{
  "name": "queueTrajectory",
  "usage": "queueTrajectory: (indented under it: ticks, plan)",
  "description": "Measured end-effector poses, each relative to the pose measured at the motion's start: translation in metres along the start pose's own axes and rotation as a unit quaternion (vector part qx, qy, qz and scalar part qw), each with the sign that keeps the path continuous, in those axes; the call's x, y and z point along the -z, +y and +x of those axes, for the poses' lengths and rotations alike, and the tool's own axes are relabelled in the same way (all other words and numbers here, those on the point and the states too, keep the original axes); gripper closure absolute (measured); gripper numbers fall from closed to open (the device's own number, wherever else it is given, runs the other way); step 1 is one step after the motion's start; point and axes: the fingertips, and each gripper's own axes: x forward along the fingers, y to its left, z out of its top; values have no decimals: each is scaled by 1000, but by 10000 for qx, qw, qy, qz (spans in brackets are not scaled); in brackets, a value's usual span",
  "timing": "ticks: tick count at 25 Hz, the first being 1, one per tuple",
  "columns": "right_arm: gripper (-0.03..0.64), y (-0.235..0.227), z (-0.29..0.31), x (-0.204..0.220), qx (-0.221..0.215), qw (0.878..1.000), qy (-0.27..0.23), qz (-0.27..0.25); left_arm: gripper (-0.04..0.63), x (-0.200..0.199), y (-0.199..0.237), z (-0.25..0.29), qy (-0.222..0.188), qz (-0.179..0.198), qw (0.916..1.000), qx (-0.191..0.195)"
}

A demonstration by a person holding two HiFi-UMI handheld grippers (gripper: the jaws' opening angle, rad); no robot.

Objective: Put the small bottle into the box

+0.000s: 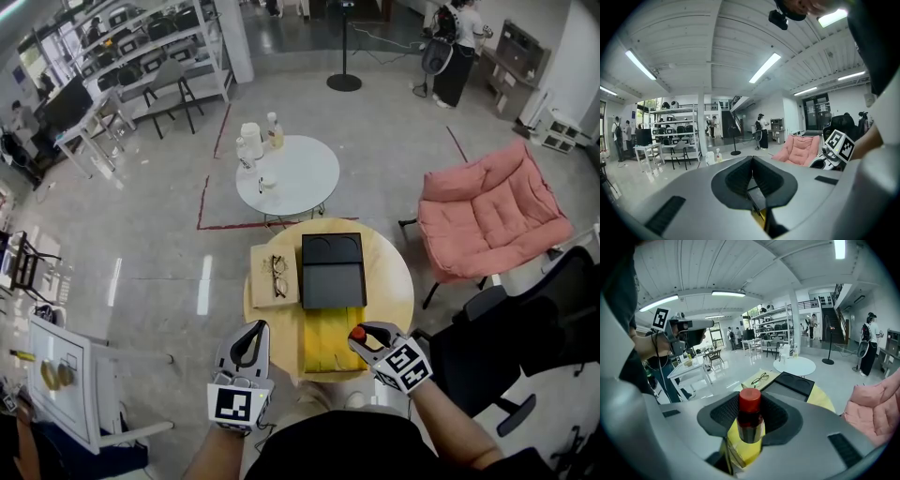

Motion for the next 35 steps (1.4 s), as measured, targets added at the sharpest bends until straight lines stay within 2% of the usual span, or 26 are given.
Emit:
queueTrajectory:
  ticks: [14, 18, 35]
  plan:
    - [463, 4, 21, 30, -68, 9989, 439, 139, 578, -1, 5, 5, 149, 53, 9999, 29]
    - [463, 4, 28, 40, -77, 9983, 568, 146, 578, 2, 3, 6, 77, -31, 9999, 121]
    - [463, 0, 62, 81, -123, 9937, 1093, 219, 578, 5, 17, 7, 129, -10, 9999, 104]
